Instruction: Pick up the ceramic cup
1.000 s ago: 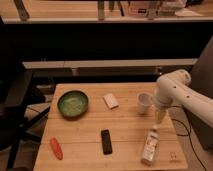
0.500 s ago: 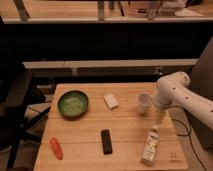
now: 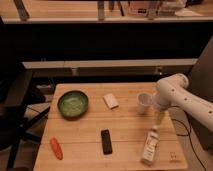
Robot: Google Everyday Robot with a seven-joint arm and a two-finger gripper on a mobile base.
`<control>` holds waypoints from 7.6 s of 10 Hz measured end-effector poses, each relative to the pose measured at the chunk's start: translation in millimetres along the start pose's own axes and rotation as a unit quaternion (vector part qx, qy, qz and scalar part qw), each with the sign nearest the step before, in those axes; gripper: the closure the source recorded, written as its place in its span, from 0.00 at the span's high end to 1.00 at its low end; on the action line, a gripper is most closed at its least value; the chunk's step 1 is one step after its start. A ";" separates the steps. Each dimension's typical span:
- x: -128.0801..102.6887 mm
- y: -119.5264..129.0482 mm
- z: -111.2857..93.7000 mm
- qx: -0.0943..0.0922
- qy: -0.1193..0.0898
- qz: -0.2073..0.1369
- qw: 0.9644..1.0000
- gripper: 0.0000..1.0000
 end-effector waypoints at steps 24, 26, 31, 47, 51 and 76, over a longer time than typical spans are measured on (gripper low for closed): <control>9.0 -0.3 8.1 -0.003 0.003 -0.026 1.000 0.80; 9.9 0.0 8.9 -0.003 0.003 -0.028 1.000 0.80; 11.4 0.9 10.7 -0.004 0.004 -0.034 0.999 0.80; 16.8 2.5 15.2 -0.005 0.005 -0.053 0.999 0.80; 18.4 2.9 13.9 -0.005 0.006 -0.057 0.998 0.80; 27.0 7.6 15.4 -0.009 0.009 -0.087 0.996 0.80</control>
